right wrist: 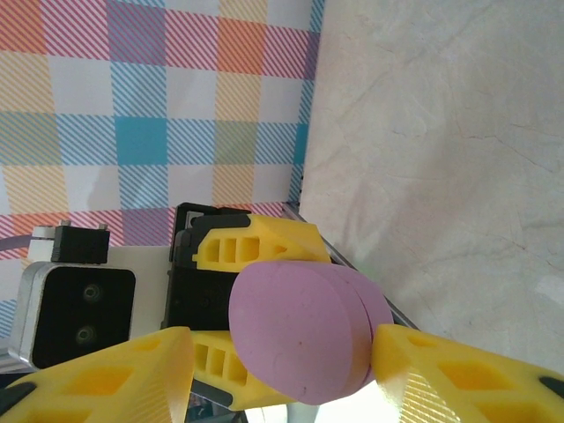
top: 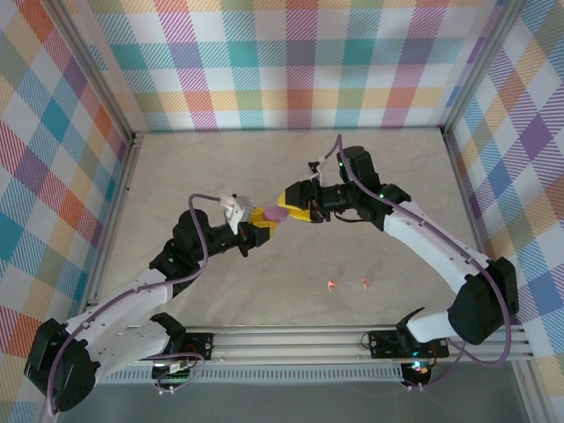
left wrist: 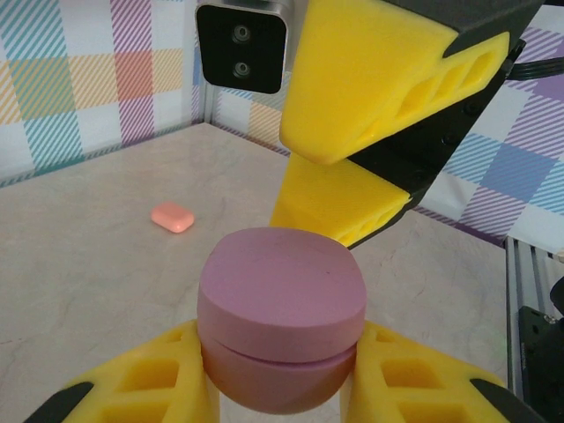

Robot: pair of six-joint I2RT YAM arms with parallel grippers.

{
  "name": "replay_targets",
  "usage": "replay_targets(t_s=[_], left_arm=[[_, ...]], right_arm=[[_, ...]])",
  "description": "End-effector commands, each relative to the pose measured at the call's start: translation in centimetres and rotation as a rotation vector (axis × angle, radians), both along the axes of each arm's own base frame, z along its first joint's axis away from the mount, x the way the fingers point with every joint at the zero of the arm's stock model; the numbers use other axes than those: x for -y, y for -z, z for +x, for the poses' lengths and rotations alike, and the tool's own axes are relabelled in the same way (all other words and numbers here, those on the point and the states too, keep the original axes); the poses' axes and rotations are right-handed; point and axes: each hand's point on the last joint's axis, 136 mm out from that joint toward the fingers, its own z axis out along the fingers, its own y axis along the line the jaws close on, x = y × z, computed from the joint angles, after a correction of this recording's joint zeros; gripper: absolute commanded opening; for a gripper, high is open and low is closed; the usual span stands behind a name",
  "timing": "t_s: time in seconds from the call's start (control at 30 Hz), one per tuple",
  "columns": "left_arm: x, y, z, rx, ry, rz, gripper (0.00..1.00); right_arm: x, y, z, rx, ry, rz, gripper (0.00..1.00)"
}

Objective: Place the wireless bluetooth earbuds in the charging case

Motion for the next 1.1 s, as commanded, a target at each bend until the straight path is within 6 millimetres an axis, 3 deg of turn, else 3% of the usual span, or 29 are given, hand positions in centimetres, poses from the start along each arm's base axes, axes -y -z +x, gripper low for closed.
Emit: replay_targets(t_s=[0.0, 0.17, 0.4, 0.57, 0.93, 1.07], left_arm=[[0.5, -6.7, -0.5, 0.155, 0.033, -0.126, 0.11], [0.5, -6.8, -0.6, 0.158, 0.036, -0.12, 0.11], [1.5, -6.9, 0.0, 0.151, 0.063, -0.142, 0.11], [2.0, -6.9, 0.6, 0.136, 0.062, -0.142, 0.11], [2.1, -6.3, 0.6, 0.104, 0.067, -0.131, 0.11], [1.9, -5.8, 0.4, 0.095, 0.059, -0.116, 0.13]], right_arm=[[0.7, 1.1, -0.8, -0.048, -0.013, -0.043, 0.57], [1.5, 0.8, 0.1, -0.027, 0.05, -0.048, 0.58], [0.1, -1.9, -0.2, -0.037, 0.004, 0.138, 0.59], [0.1, -2.1, -0.3, -0.043, 0.009, 0.156, 0.59], [-0.9, -2.7, 0.1, -0.069, -0.033, 0.214, 0.5], [-1.0, -2.8, 0.3, -0.067, -0.032, 0.227, 0.43]])
